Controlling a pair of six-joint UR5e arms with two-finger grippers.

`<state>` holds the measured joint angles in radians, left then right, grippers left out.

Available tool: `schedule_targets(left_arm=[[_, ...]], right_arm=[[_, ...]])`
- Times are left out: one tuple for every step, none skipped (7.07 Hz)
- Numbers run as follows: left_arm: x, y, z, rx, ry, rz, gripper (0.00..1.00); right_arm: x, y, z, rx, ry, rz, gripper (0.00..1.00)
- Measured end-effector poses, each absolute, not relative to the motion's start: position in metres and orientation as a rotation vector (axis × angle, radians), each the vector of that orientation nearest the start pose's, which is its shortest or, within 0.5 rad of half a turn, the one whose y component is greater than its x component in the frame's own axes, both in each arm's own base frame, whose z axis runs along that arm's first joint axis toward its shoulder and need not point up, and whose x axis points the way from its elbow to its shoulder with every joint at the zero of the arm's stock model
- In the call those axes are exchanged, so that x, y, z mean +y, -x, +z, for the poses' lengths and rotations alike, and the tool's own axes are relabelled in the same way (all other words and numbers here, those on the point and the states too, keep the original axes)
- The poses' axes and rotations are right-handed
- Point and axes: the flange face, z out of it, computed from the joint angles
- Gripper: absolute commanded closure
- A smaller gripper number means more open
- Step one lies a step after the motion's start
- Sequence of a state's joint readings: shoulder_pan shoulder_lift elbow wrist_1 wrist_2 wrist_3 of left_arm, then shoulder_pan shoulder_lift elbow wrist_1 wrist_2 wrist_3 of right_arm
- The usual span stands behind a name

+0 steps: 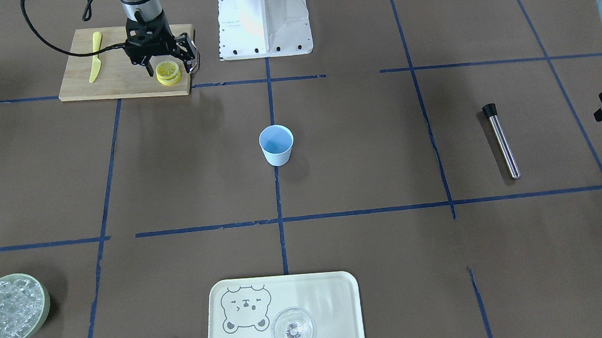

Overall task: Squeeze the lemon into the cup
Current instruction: 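Close the right gripper on a yellow lemon slice on the board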

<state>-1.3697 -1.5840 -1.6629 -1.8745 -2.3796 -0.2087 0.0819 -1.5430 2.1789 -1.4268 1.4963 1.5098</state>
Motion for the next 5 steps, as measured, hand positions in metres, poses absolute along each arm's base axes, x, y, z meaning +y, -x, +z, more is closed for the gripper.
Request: schedule_targets(left_arm=[[-0.517,-0.043,0.569,0.860,-0.218,0.159,0.00],[-0.517,-0.043,0.569,0.861,-0.220,0.161,0.00],[-0.517,-0.043,0.569,0.861,-0.222,0.162,0.00],[-0.517,-0.044,0.569,0.861,-0.223,0.162,0.00],[-0.517,-0.044,0.569,0.861,-0.223,0.163,0.00]], right_arm=[[-0.177,0.457,0.359,-0.766,-0.123,0.047,0.00],[-0.176,0.459,0.362,-0.761,-0.122,0.046,0.00],[-0.176,0.460,0.365,-0.754,-0.120,0.045,0.00],[-0.175,0.461,0.368,-0.749,-0.118,0.043,0.00],[-0.175,0.462,0.369,-0.748,-0.115,0.041,0.00]])
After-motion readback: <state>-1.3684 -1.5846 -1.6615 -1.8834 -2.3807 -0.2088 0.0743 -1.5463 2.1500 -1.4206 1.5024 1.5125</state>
